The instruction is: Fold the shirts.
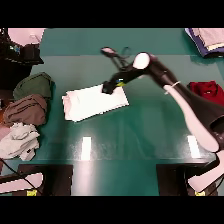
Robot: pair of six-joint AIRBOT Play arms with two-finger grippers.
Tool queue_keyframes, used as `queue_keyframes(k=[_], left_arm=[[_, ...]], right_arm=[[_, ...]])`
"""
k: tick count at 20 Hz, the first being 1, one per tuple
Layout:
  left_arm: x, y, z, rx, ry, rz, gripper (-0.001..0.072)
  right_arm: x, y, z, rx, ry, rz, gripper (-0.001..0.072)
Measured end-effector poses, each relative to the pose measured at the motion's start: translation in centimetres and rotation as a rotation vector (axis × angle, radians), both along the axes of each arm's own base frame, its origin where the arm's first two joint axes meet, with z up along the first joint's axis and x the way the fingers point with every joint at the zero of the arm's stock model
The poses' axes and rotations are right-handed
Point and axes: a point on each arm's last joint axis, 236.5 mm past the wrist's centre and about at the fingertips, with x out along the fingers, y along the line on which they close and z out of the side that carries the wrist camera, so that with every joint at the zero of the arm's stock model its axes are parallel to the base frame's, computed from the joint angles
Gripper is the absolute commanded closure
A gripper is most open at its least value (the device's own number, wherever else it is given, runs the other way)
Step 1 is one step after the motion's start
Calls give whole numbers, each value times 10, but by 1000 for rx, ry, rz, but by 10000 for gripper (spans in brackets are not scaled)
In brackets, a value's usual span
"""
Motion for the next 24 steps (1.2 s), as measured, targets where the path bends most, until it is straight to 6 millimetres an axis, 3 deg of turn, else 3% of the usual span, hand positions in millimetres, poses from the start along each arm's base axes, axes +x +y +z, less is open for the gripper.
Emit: queue_keyframes(k=[3,7,11,17,20,21,22,24], left_arm=[[0,-2,-3,-9,3,-1,682],[-1,-4,-12,-24,25,-3,682],[-2,-7,-17,-38,36,-5,682],[-2,-9,-19,-44,41,-7,682],[-2,-9,-19,-44,41,-7,682],[-2,-9,-19,-45,41,-7,682],[-2,-9,-19,-45,41,-7,682],[-3,-9,-19,-45,43,-8,682]], right_arm=[[17,-60,-27,21,131,-162,2],[24,-93,-56,65,263,-271,2],[20,-86,-83,120,378,-300,3],[7,-37,-98,209,447,-262,67],[9,-20,-105,214,423,-271,446],[9,-17,-107,210,409,-268,658],[10,-14,-108,208,395,-265,693],[11,-11,-106,211,369,-252,696]])
